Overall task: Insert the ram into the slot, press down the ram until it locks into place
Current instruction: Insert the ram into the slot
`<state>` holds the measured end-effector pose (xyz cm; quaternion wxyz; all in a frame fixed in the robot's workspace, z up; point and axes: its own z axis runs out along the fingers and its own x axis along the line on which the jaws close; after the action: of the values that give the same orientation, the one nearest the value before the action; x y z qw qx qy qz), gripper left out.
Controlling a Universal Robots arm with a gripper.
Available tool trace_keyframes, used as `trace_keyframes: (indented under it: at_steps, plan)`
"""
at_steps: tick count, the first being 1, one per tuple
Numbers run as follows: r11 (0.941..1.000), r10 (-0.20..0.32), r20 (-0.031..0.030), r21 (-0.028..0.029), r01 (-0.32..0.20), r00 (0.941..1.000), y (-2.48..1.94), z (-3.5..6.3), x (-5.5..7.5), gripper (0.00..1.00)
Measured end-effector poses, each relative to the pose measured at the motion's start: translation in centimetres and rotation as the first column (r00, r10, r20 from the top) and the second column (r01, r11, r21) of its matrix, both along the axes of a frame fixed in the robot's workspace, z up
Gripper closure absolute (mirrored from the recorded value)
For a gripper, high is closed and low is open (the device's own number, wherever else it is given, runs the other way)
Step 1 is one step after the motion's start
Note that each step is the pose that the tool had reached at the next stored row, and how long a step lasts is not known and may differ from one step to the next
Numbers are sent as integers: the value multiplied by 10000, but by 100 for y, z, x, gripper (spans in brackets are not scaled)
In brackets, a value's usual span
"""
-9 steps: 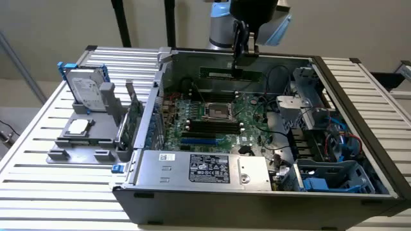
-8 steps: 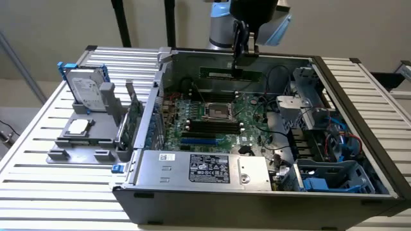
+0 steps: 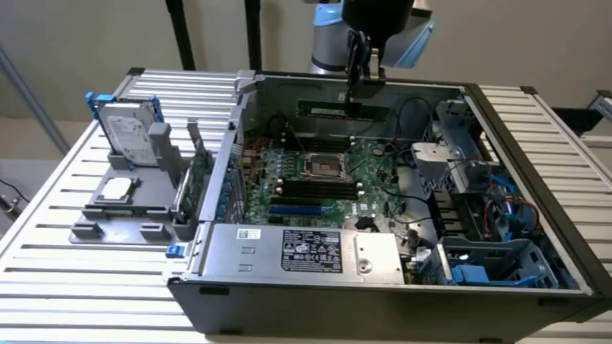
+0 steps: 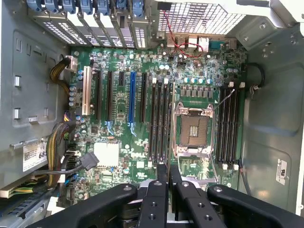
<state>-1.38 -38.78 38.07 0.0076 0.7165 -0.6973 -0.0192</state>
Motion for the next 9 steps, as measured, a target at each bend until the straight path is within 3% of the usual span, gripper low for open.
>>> trace_keyframes:
  at_steps: [4,9]
  plan:
    - [10000,1,2,-1,-1,10000,0,-2,0,86]
    - [10000,1,2,0,-1,10000,0,-77,-1,86]
